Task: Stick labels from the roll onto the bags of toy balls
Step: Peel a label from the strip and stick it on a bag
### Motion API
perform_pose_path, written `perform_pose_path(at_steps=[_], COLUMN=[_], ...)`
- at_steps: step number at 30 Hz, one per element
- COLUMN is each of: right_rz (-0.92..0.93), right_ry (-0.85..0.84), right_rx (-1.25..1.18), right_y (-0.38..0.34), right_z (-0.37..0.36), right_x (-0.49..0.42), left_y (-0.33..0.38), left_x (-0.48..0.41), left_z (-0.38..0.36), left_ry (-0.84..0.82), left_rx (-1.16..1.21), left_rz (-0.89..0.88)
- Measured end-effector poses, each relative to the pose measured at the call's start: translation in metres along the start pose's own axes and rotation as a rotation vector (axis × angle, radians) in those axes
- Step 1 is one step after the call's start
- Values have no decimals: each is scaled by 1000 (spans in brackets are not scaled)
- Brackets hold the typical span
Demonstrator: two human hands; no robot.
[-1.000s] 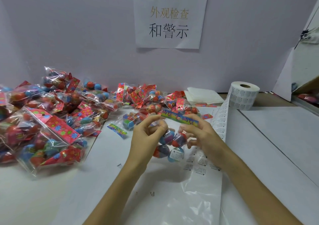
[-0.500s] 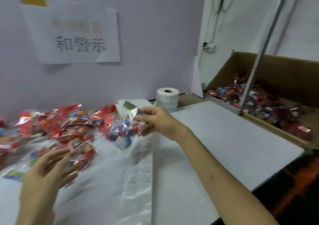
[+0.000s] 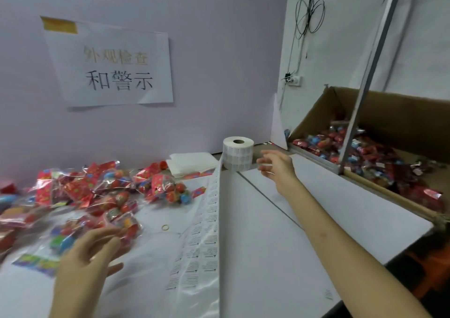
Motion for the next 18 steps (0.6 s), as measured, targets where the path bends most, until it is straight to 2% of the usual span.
perform_pose_path(at_steps=[3, 6, 8, 11, 13, 15, 17, 18], right_rz=[81, 217, 345, 511, 455, 298, 230, 262], right_ry=[-187, -409, -513, -571, -640, -656, -614, -563], right_rx=[107, 253, 427, 753, 959, 1228, 1371, 1382], right_y=[-17, -41, -47, -43, -14, 33, 71, 79], right_z=[-68, -142, -186, -237, -258, -265, -265, -265], right_x=[14, 36, 54, 68, 66, 59, 58, 57], left_y=[17, 10, 1, -7, -10, -14, -17, -18], left_x=[8, 7, 2, 0, -1, -2, -2, -1], left_z=[1, -7, -10, -16, -15, -17, -20, -21], left_ry=[24, -15, -53, -116, -129, -162, -191, -202], left_rx=[-237, -518, -664, -874, -938, -966, -988, -1005], left_rz=[-92, -75, -66, -35, -1, 18, 27, 31])
Point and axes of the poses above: each hand's wrist, its own x-axis away from the middle knuckle, its own z-axis out of the back of the hand, y = z × x, the point moved 10 cm from there along -x, towards the middle knuckle, and after that the axes turned 9 degrees about -y, right-handed, at the moved point
